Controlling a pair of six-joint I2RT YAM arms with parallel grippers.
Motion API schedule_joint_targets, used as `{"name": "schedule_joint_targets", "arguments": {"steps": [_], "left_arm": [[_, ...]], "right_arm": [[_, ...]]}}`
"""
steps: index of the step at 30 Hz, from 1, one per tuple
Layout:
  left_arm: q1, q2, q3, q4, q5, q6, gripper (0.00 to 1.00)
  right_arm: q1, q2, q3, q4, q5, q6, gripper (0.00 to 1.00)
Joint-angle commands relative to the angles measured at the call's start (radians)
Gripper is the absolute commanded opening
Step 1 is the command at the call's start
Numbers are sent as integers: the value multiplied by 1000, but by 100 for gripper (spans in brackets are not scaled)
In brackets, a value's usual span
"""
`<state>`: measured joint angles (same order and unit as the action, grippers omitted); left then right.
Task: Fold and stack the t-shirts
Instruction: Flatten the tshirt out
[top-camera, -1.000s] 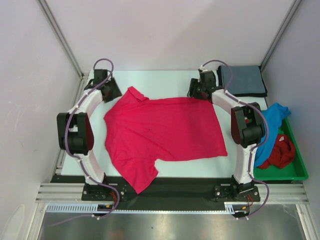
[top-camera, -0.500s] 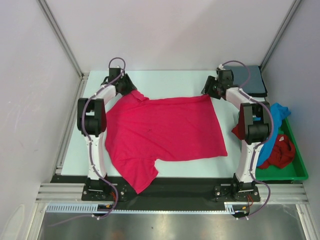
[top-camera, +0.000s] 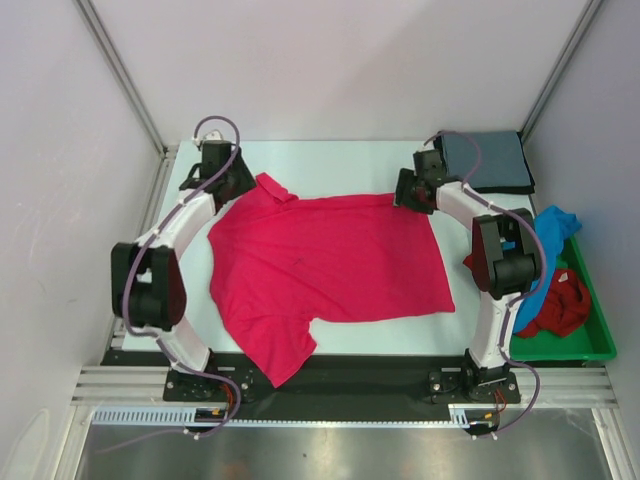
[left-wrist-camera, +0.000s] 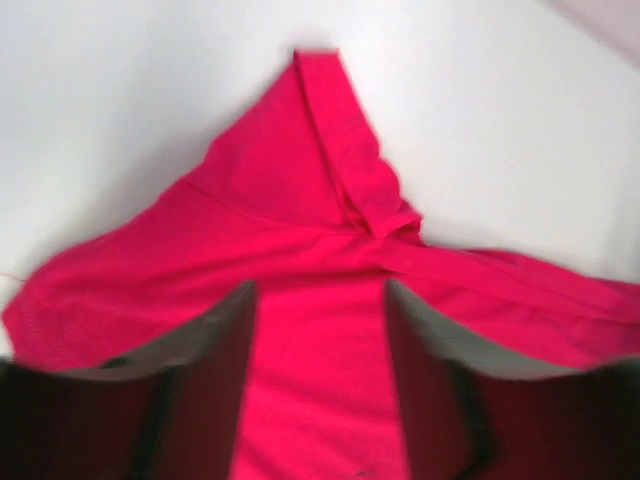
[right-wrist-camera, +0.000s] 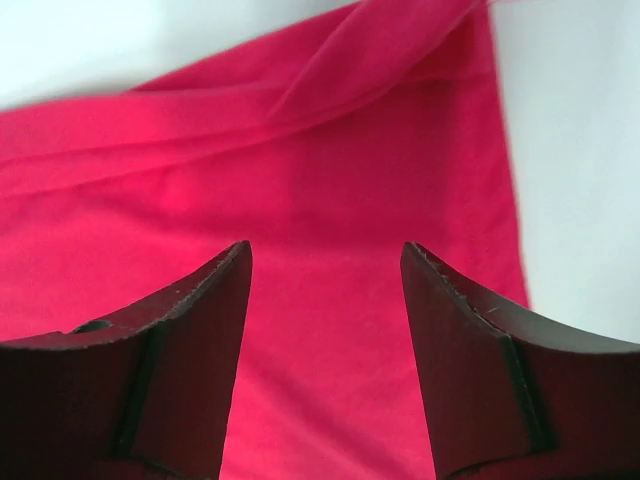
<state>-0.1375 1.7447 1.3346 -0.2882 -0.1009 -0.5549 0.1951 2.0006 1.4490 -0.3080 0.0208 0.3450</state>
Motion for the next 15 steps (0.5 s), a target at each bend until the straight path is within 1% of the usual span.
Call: {"name": "schedule_joint_targets", "arguments": {"steps": [1, 3, 6, 10, 13, 15], "left_arm": [[21, -63, -47, -65, -70, 42, 52], [47, -53, -80, -81, -36, 44, 42], [78, 7, -86, -85, -10, 56, 39], [105, 113, -36, -74, 39, 50, 36], [114, 191, 13, -60, 47, 44, 35], [116, 214, 34, -43, 47, 41, 34]], "right_arm": [[20, -76, 1, -34, 74, 5, 66], [21, -66, 5, -23, 77, -1, 66], [30, -49, 27, -11, 70, -21, 64], [44, -13, 36, 29, 85, -61, 61], [49, 23, 47, 67, 111, -93, 60], [49, 43, 57, 86, 119, -106, 56]]}}
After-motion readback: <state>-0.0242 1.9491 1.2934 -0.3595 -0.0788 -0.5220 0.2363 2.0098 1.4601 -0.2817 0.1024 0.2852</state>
